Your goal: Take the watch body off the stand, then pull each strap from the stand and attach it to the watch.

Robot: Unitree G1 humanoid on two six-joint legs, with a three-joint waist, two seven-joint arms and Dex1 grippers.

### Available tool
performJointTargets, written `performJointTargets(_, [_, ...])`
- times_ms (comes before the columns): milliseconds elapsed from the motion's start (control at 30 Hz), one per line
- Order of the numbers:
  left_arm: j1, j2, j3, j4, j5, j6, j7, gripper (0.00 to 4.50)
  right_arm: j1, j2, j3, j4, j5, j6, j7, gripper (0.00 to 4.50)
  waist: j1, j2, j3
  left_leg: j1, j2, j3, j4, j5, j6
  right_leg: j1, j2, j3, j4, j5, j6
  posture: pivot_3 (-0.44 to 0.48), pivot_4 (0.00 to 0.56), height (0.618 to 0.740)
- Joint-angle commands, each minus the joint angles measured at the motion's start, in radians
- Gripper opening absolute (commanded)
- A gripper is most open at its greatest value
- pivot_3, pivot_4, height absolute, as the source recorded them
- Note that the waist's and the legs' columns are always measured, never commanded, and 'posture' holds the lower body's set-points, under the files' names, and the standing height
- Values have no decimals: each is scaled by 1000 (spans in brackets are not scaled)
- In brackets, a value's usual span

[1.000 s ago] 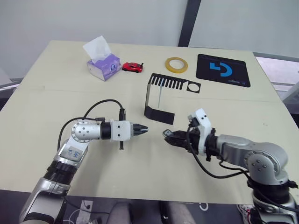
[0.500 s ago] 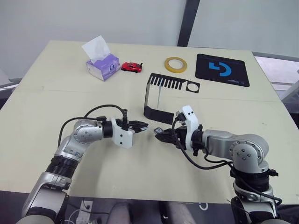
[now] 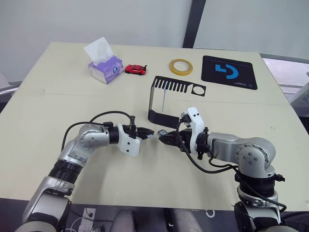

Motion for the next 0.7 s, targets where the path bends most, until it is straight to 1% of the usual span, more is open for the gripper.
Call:
performJointTargets(33, [-22,5,0,-12,19,2,26,0,-16,4,-17,-25,6,4,11,1528,0,0,0,0,0,0,0,0,0,0,0,0,0,0,0,0,150,738])
performJointTargets(200, [-40,0,2,-13,48,4,47,0,-14,3,-17,-30,8,8,12,1528,0,0,0,0,0,0,0,0,0,0,0,0,0,0,0,0,150,738])
performJointTargets(700, [-59,-3,-20,15,61,-28,62,0,-18,24,-22,-19,1,-2,7,1528,-2,0,0,0,0,0,0,0,0,0,0,0,0,0,0,0,150,738])
